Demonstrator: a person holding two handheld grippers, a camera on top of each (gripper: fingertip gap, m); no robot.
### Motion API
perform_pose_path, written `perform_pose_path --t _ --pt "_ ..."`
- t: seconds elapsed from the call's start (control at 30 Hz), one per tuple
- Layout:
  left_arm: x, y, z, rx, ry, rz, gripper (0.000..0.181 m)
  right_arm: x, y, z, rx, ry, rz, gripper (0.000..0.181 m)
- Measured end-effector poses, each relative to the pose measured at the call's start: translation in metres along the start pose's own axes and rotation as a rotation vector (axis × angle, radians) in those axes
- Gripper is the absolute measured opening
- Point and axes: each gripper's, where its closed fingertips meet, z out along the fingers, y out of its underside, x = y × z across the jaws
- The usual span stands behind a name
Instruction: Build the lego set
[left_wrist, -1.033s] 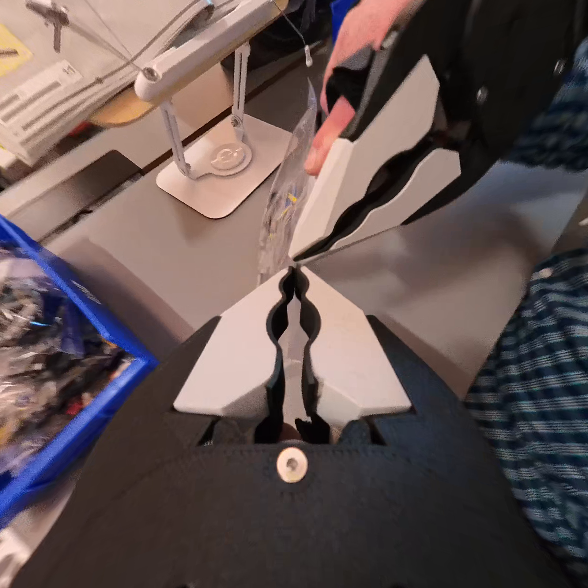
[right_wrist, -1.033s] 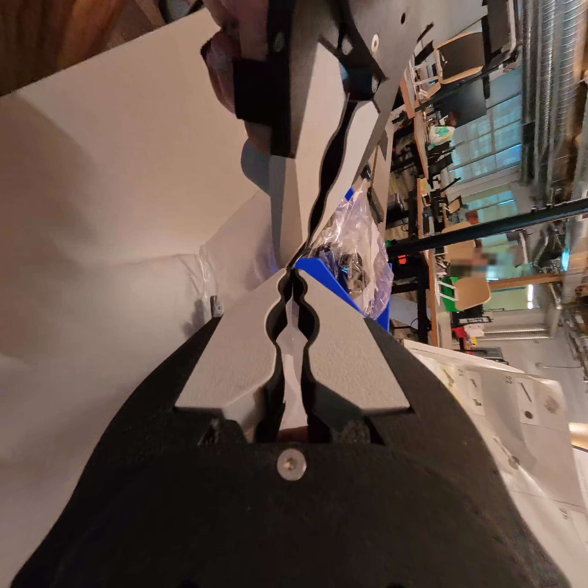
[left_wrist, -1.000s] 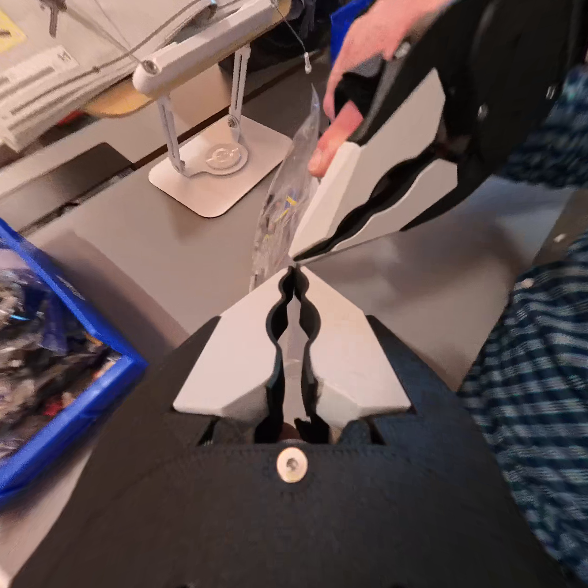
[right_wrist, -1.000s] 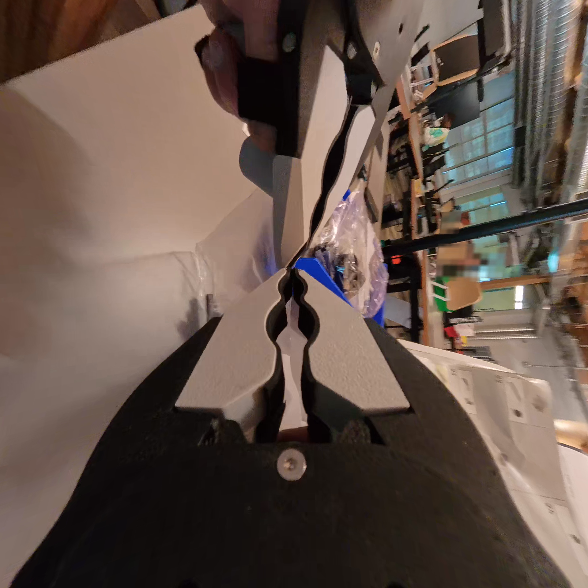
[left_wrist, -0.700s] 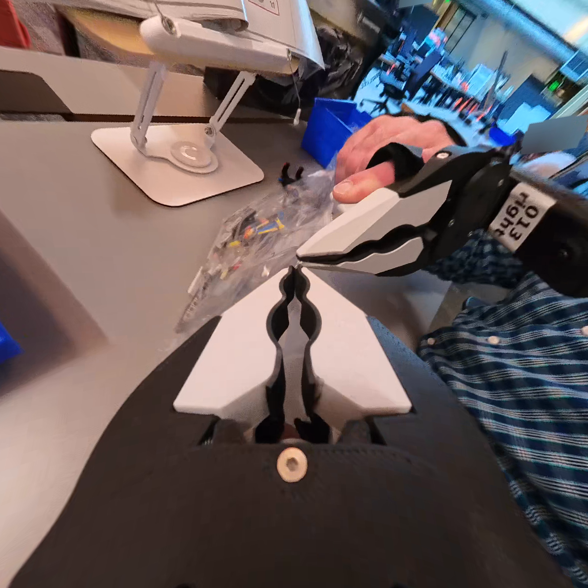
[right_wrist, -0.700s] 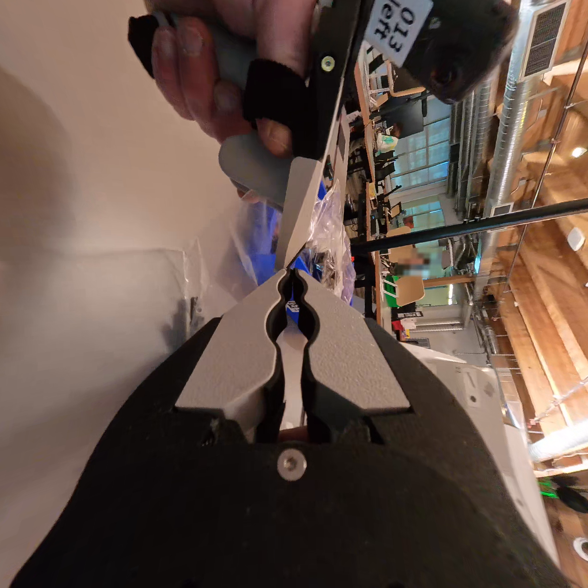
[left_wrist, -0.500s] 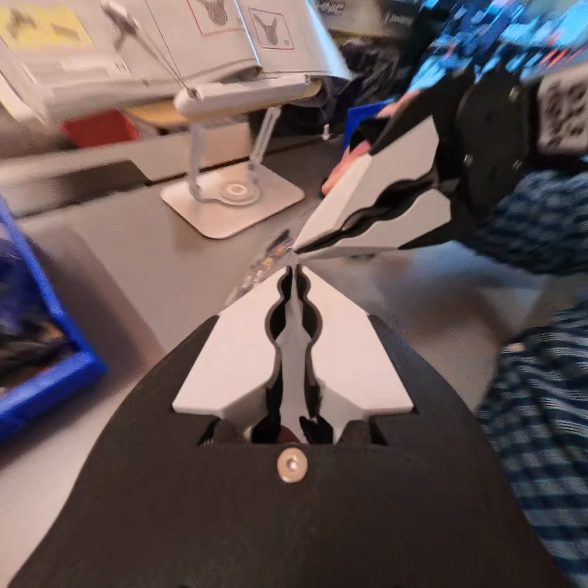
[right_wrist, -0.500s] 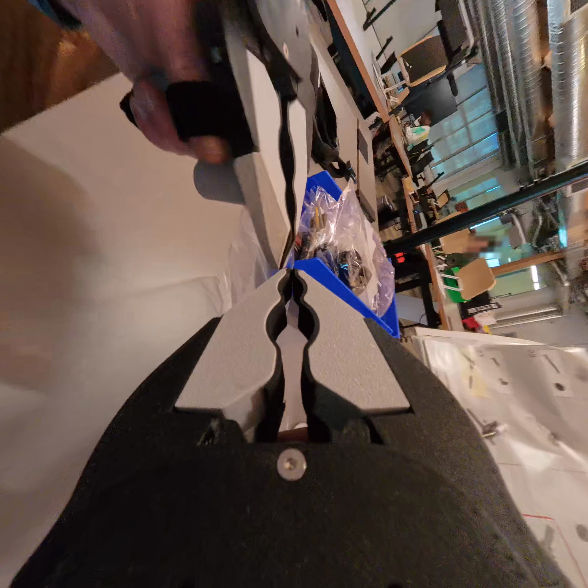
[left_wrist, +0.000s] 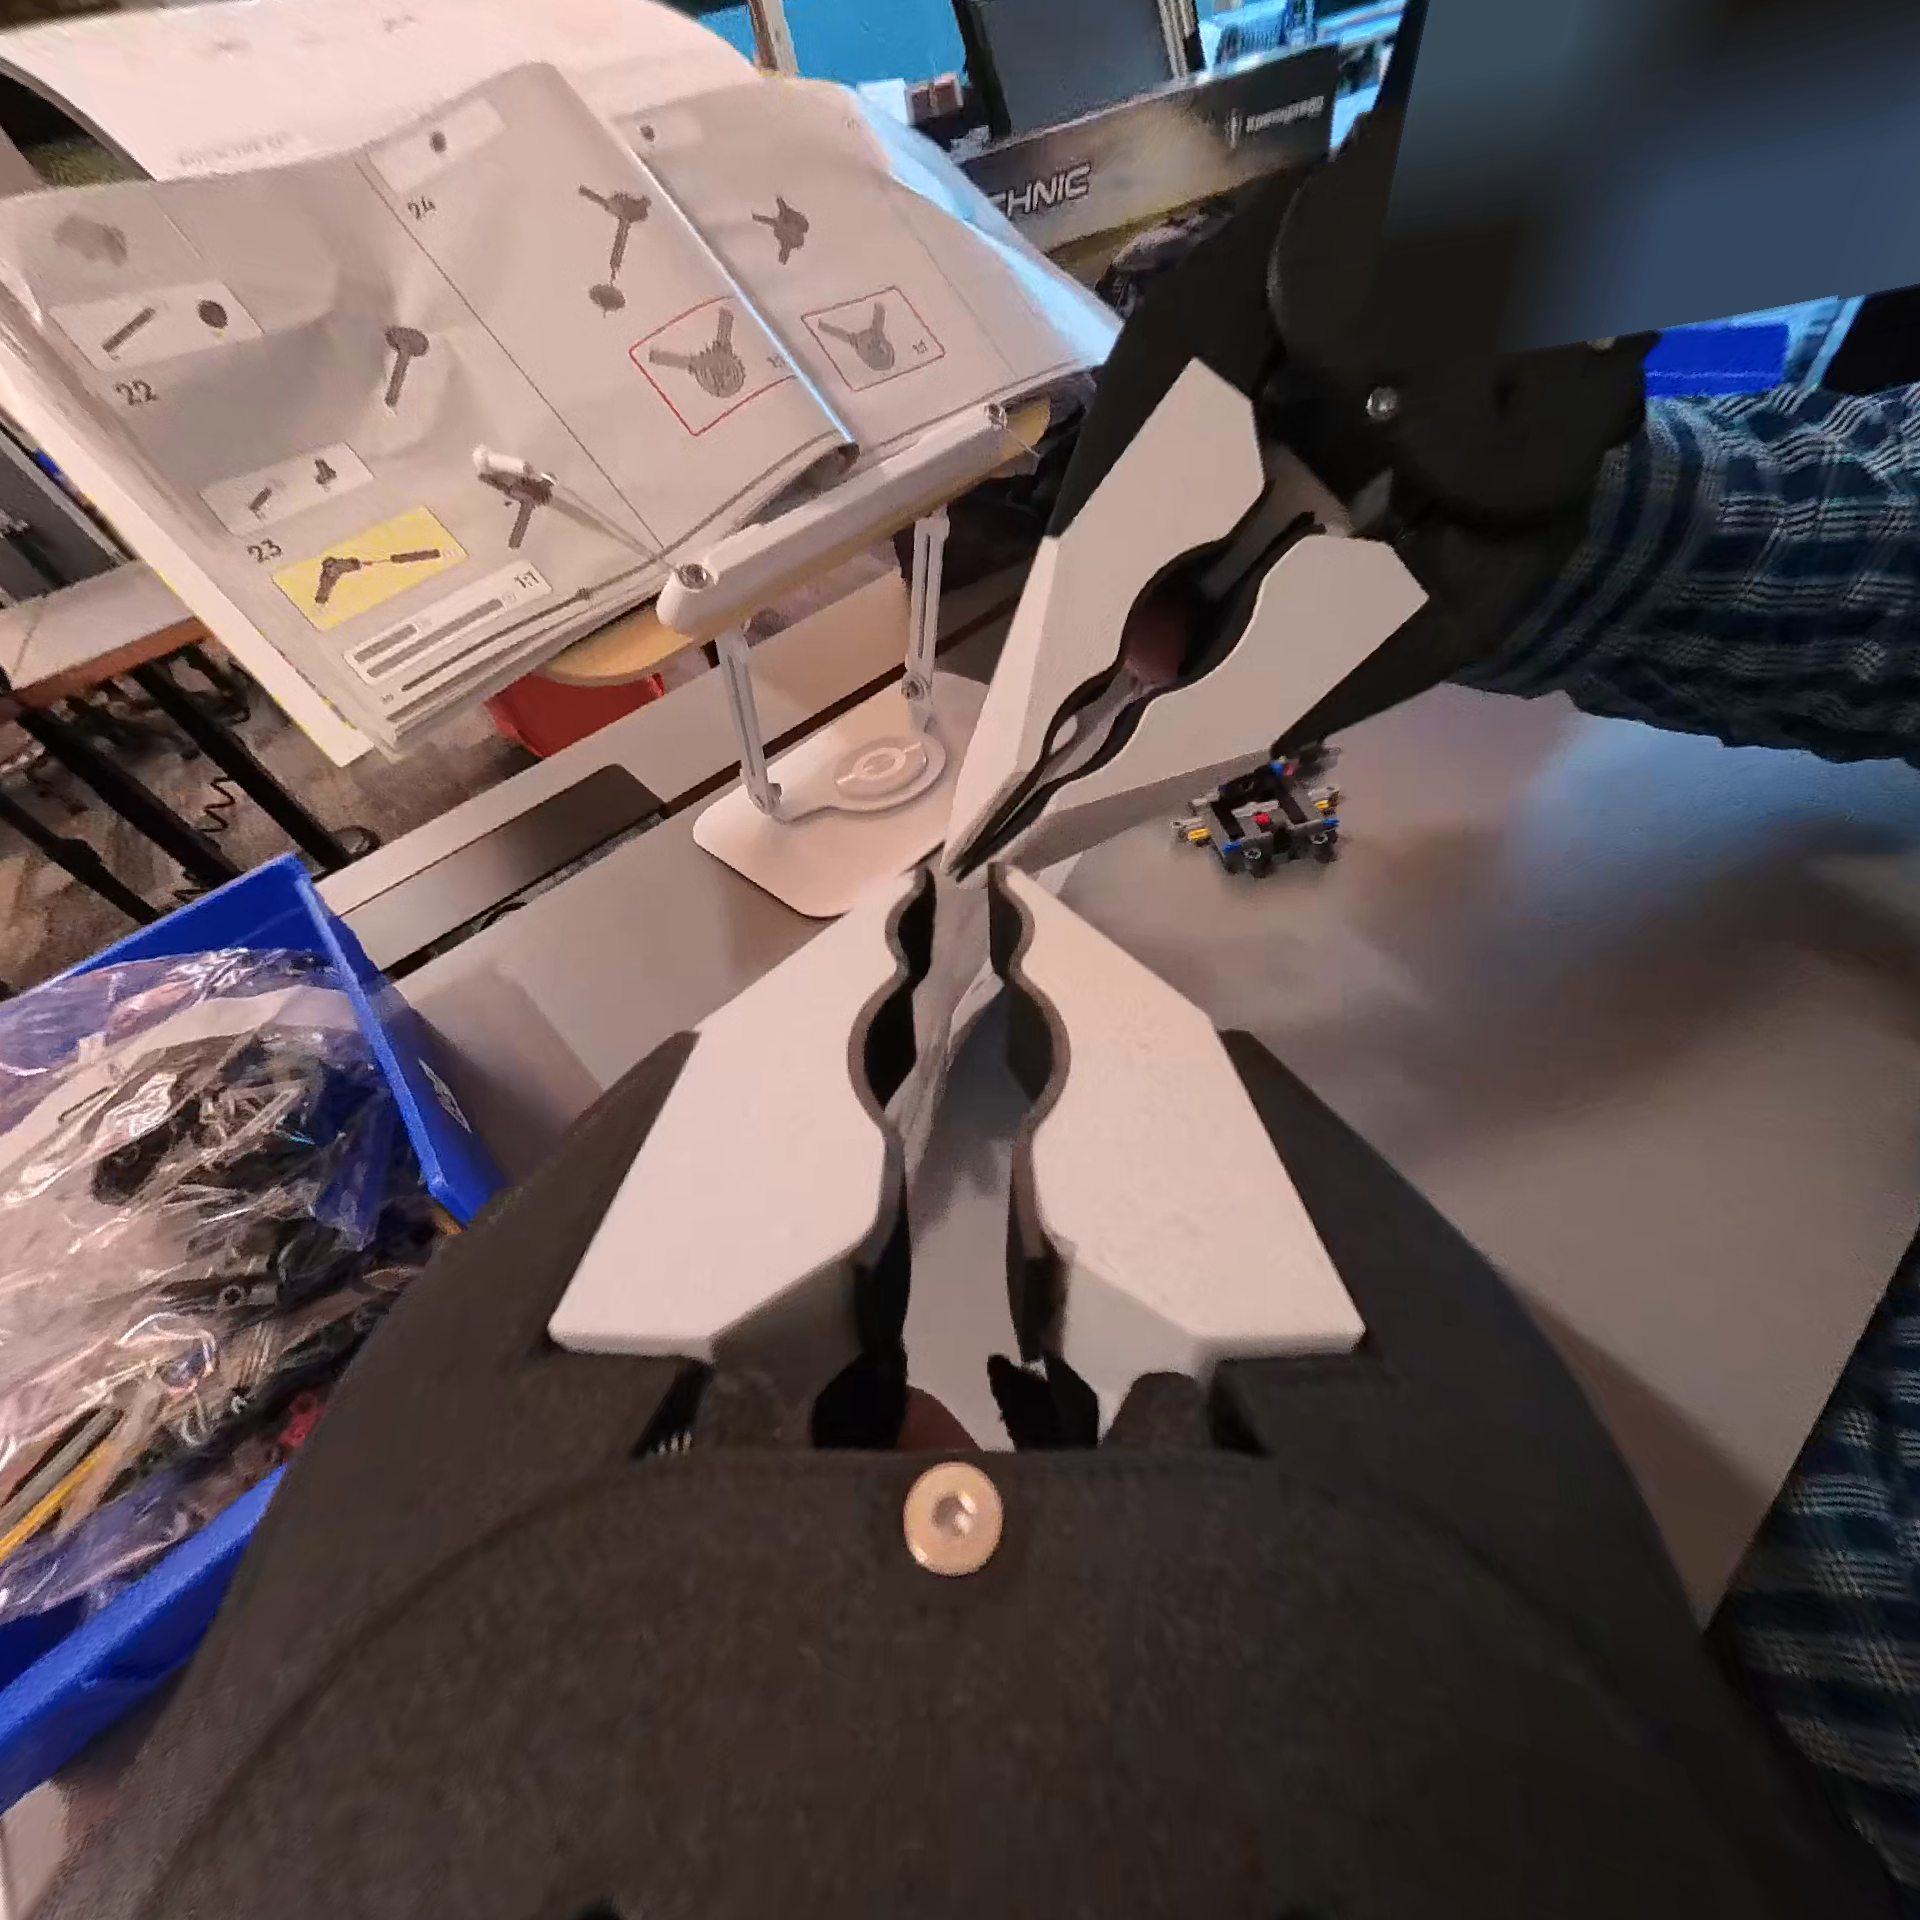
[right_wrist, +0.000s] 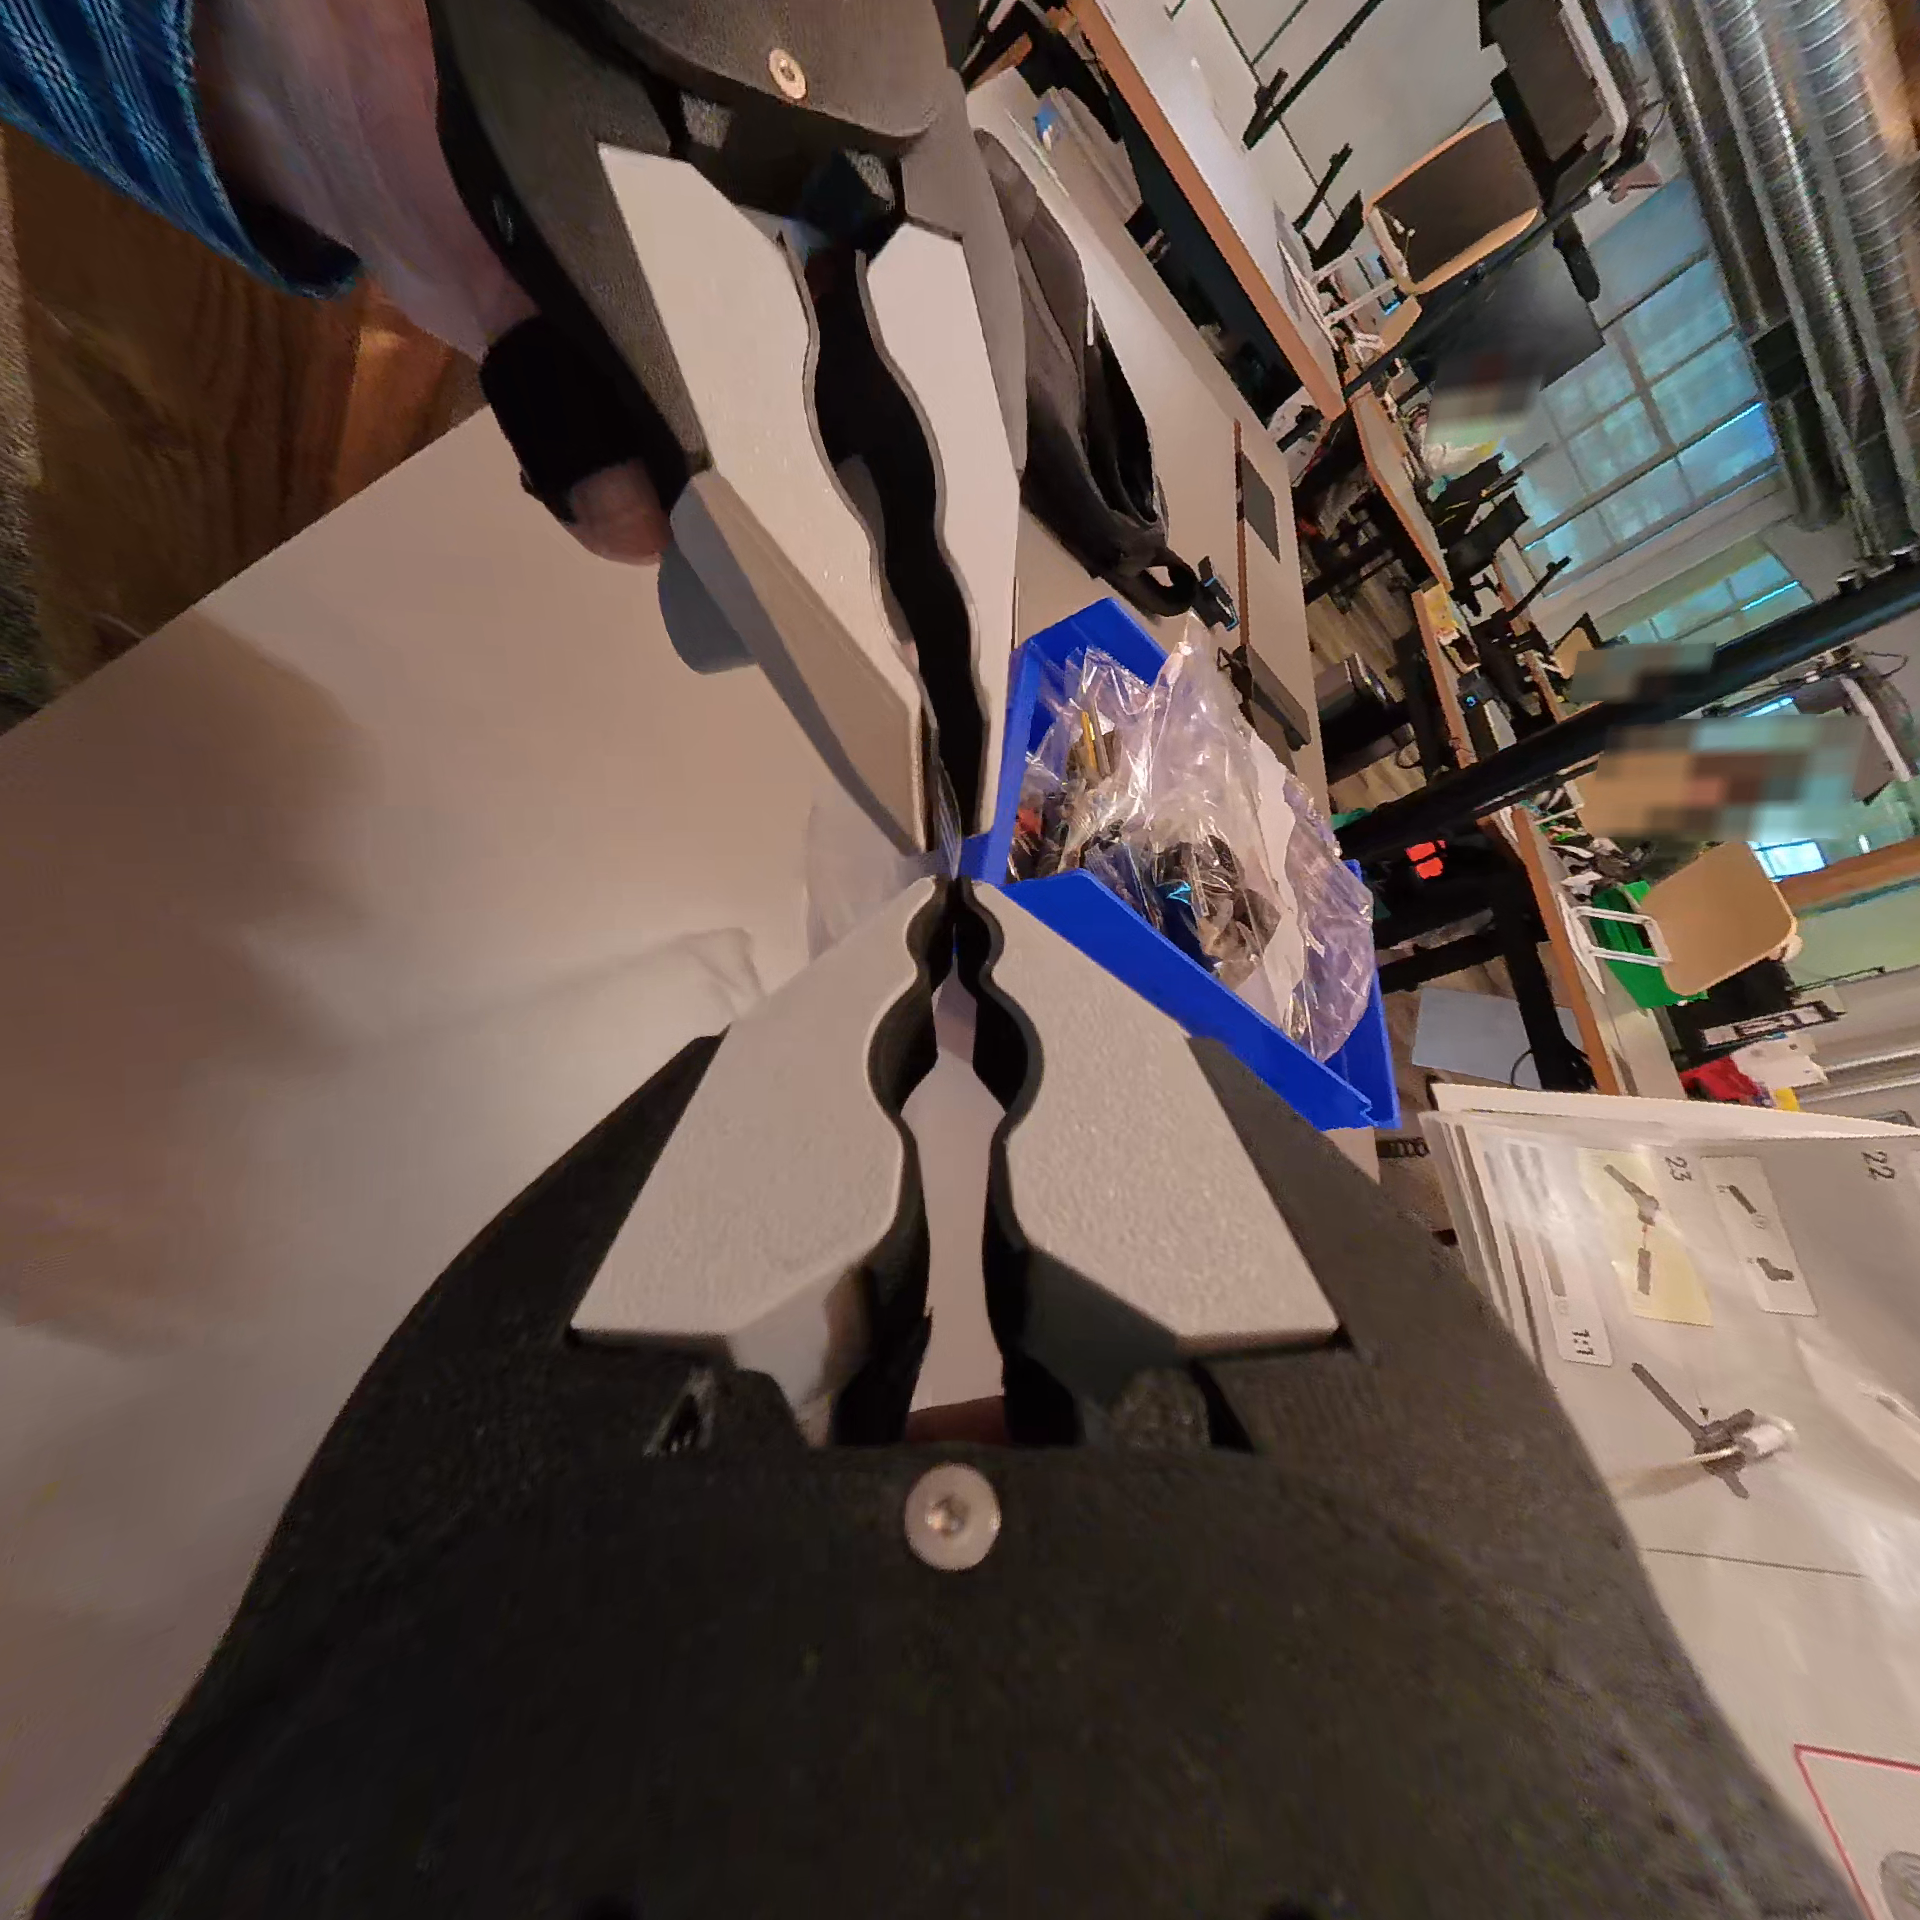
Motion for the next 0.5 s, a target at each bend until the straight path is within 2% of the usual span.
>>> perform_pose_path --t 0.1,0.33,0.5 --pt "0.0005 0.0061 0.0036 -0.016 -0.005 0.005 0.000 -0.0001 0.0003 -0.0008 -0.001 -0.001 -0.003 0.000" --pt "0.0015 0.0043 0.0037 0.012 0.013 -0.012 0.000 -0.0032 -0.0008 -0.0029 -0.002 -0.016 0.002 0.000" --pt "0.0011 0.0047 0.0033 -0.006 0.016 -0.016 0.000 0.0004 -0.0013 -0.0016 -0.019 0.027 -0.010 0.000"
